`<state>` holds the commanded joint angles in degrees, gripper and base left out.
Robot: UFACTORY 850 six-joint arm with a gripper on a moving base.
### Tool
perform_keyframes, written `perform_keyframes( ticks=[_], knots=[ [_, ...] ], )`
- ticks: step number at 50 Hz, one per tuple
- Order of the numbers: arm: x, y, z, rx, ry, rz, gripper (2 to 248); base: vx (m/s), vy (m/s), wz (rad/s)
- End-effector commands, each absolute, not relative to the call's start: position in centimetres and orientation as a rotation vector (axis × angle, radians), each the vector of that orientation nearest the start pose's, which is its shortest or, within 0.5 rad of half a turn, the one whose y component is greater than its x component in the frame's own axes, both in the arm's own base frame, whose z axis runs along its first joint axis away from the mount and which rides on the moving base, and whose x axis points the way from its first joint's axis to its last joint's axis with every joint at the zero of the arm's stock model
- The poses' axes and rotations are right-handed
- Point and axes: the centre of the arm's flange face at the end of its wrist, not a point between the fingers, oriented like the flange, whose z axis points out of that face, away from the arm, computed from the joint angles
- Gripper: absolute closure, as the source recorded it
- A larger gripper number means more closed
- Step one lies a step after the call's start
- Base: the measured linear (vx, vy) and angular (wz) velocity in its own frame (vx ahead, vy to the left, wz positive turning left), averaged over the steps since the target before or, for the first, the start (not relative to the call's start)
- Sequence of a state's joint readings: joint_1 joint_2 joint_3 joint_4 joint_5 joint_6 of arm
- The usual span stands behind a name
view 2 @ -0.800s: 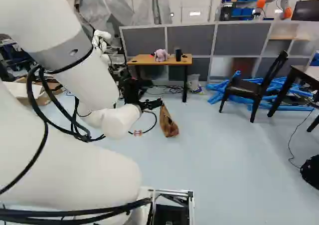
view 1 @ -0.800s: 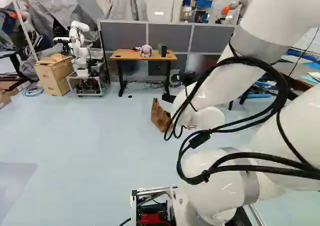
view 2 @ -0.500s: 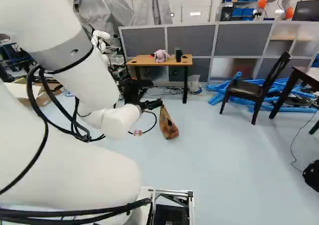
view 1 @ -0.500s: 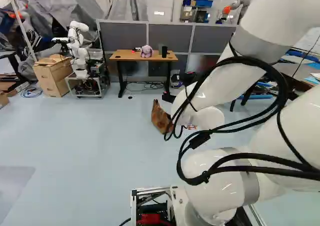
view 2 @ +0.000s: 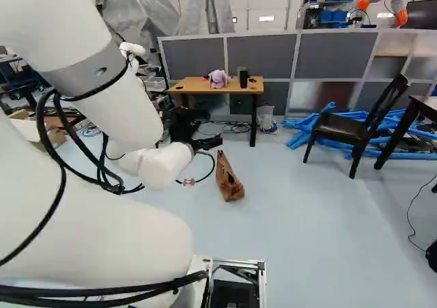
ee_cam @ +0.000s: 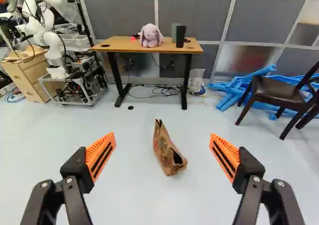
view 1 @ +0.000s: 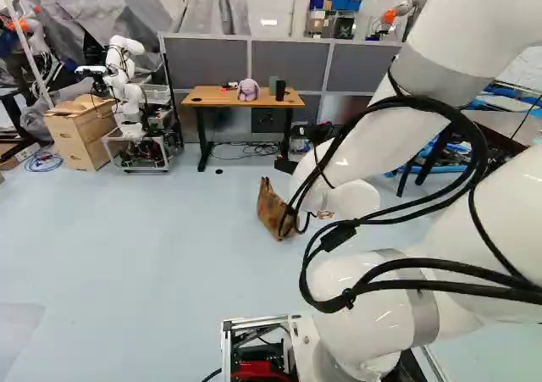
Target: Pick up the bag on the ground and place it on the table
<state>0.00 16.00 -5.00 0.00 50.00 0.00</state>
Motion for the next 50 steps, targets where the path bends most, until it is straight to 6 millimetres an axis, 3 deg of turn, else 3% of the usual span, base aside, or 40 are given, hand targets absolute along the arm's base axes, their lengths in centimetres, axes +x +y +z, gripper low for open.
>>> perform_keyframes(
  ticks=[50],
  knots=[
    [27.03,0.0,36.56,-2.558,0.0,-1.824,3,0.209,-0.008,-0.008]
  ],
)
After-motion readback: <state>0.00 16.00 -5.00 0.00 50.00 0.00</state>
